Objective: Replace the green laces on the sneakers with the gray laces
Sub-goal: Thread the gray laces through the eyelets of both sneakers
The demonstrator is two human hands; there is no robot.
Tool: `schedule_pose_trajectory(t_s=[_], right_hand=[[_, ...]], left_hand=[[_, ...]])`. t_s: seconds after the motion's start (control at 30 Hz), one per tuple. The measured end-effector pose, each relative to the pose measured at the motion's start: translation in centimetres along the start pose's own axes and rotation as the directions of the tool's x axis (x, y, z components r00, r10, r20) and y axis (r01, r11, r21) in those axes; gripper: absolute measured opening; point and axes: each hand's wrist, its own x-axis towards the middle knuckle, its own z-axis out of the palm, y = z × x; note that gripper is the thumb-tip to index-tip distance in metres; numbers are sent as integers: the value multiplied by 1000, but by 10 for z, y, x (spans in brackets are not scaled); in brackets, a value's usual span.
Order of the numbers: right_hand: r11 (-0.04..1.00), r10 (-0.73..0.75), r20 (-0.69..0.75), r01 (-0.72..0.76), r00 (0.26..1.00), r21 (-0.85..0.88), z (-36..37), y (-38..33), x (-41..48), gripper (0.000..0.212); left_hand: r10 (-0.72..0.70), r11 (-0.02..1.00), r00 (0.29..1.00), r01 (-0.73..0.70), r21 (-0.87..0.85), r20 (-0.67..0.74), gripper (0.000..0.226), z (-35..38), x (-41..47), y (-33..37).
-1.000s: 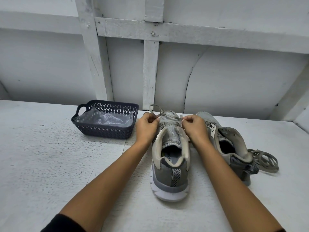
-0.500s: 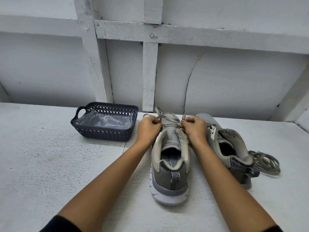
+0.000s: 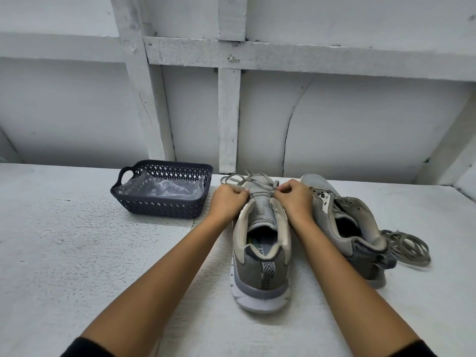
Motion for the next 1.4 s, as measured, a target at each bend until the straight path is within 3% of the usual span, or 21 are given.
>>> schedule_pose_trajectory(t_s=[0.13, 0.27, 0.33, 0.47, 0.73, 0.9, 1.03, 1.1, 1.23, 1.4], right_hand=[[985, -8, 143, 32, 990, -167, -11, -11, 1, 13], [968, 48, 341, 40, 939, -247, -26, -27, 1, 47], [977, 89, 441, 9, 893, -215, -31, -34, 2, 41], [971, 119, 518, 9, 847, -238, -33, -46, 8, 10], [865, 49, 665, 301, 745, -401, -39, -61, 21, 24], [571, 92, 742, 575, 664, -585, -29, -78, 16, 25], [142, -72, 751, 752, 657, -644, -15, -79, 6, 29], [58, -132, 750, 761, 648, -647, -5, -72, 7, 32], [122, -168, 752, 770, 638, -626, 1, -65, 10, 30], [408, -298, 696, 746, 653, -526, -1, -55, 15, 14]], left_hand=[[-48, 997, 997, 52, -65, 60, 55, -3, -1, 9], [-105, 987, 974, 126, -97, 199, 37, -10, -1, 16], [-117, 981, 963, 151, -123, 244, 17, -14, -1, 19], [-148, 965, 963, 191, -182, 224, 7, -17, -2, 21], [-167, 946, 969, 210, -246, 181, 11, -18, -1, 12], [-169, 948, 971, 208, -240, 171, 20, -14, 2, 6], [-152, 953, 977, 185, -240, 147, 22, -12, 1, 4], [-145, 958, 980, 173, -227, 136, 35, -10, 0, 3], [-150, 963, 982, 172, -207, 116, 45, -9, -2, 2], [-144, 961, 984, 164, -221, 104, 42, -7, -2, 1]])
